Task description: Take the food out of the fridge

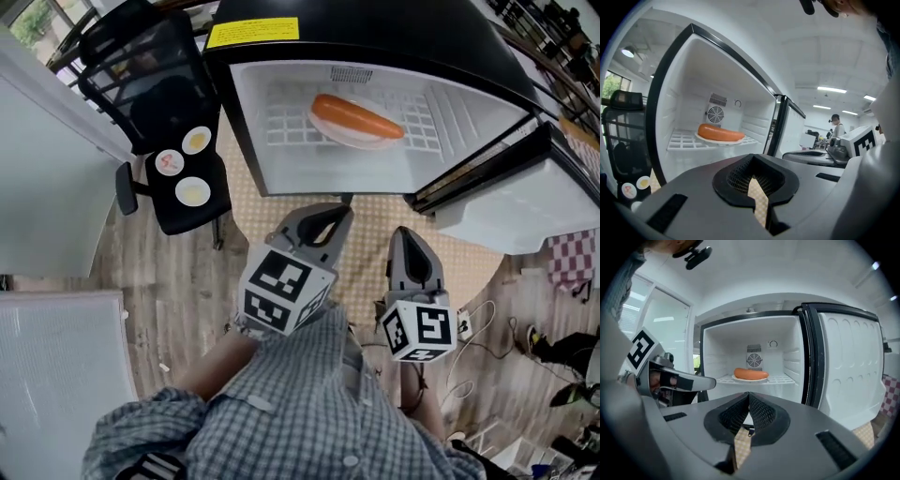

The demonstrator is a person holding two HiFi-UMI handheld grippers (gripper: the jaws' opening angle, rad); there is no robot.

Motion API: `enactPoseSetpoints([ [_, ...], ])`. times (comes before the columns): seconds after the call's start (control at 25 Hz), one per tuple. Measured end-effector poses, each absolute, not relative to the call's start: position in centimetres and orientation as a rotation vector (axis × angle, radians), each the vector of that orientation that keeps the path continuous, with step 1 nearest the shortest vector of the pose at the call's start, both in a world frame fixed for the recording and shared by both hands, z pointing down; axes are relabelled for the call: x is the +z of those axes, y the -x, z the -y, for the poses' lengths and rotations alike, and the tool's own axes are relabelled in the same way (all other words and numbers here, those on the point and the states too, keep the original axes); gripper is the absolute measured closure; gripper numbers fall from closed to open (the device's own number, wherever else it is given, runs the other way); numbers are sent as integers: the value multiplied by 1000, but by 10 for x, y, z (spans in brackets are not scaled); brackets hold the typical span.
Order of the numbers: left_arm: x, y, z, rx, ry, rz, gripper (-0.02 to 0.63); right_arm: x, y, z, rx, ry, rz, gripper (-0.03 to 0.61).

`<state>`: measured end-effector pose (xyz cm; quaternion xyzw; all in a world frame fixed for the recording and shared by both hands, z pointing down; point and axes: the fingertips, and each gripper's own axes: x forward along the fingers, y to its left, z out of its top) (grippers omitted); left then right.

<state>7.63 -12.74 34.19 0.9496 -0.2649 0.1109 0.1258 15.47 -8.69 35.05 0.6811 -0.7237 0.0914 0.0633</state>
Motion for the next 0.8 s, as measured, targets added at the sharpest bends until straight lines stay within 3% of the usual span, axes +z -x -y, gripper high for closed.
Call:
enactPoseSetpoints([
  [0.48, 347, -44, 123, 309, -2637, 1030, 609, 353, -148, 142, 524, -1969, 2390, 569],
  [0.8, 345, -30, 131, 307, -2598, 1149, 609, 366, -154, 178, 971, -2025, 2481, 568],
])
